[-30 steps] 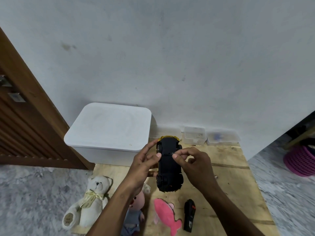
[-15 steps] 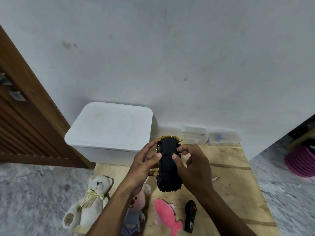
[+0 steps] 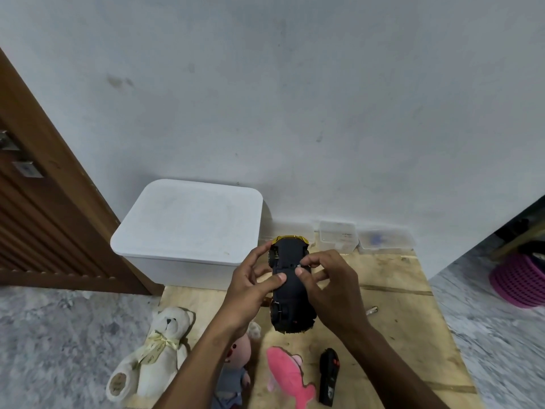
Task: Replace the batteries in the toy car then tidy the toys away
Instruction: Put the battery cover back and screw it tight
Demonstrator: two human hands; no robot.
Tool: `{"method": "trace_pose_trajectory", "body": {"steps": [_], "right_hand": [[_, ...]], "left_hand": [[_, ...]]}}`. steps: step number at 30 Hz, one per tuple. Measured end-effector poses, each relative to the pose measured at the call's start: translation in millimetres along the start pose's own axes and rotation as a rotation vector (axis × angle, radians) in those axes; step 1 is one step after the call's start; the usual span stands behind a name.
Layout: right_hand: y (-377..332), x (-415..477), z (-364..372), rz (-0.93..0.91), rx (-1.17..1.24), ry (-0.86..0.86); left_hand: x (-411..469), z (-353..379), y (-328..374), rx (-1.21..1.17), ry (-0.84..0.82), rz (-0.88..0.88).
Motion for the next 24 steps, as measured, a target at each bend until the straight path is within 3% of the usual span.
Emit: {"method": "trace_pose_trajectory", "body": {"steps": [10,18,24], "right_hand": [[-7.2,-1.3,-6.7,-0.084,-0.200,0.036],[-0.2,2.1,-11.8,-0.061,-0.208,0.048],[-1.2,1.1,-15.5,-0.158,-0.201,0.001]], "left_hand": [[-3.5,5.2,0.3,0.040,0.016,0.041],[-6.5,9.5,1.1,0.033,0.019,0.052],[-6.7,10.0,1.6,0.044,0.018,0.052]]}}
Point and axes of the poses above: each hand's wrist, its own x-axis towards the middle knuckle, its own z-axis out of the palm, y = z × x, the point moved 3 cm from there along x, towards the middle knuckle, and after that the axes turned 14 degrees about z, right-handed, at the moved point
